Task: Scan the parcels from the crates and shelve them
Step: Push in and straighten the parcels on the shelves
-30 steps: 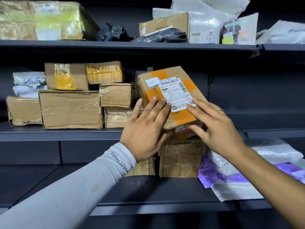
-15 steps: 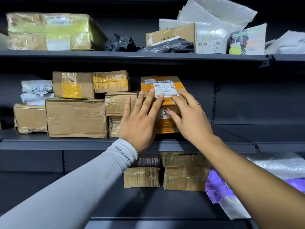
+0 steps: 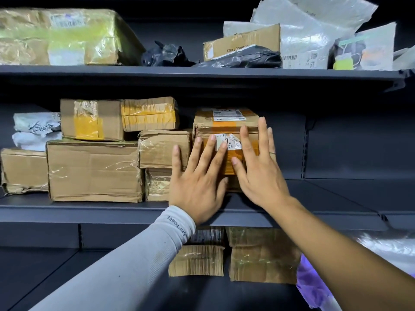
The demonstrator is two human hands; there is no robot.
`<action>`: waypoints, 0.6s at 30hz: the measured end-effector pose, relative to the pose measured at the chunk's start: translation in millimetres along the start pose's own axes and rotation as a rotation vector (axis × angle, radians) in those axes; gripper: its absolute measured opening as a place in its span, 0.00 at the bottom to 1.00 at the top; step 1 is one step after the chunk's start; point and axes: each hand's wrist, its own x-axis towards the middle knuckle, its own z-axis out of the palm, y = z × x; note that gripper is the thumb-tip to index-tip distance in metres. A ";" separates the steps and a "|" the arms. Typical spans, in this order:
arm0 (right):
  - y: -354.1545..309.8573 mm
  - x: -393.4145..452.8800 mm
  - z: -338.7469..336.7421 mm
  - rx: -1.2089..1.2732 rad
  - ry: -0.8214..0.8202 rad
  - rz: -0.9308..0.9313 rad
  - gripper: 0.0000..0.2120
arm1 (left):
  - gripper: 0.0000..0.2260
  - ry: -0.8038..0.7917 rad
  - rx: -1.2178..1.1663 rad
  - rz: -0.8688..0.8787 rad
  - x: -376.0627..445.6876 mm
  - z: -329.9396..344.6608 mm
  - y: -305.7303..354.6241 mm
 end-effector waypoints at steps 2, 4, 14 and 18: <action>3.0 1.9 9.1 -0.045 -0.012 -0.003 0.38 | 0.34 -0.008 0.009 -0.006 -1.1 7.4 1.6; 5.9 8.2 15.9 -0.078 -0.018 0.009 0.37 | 0.34 -0.005 0.023 -0.019 0.8 11.3 3.8; 10.0 9.0 46.2 -0.038 -0.011 -0.010 0.33 | 0.34 -0.045 0.028 -0.095 -0.1 14.8 11.6; 15.9 14.7 51.1 -0.047 -0.021 -0.007 0.33 | 0.32 -0.053 0.036 -0.121 -2.5 13.8 14.3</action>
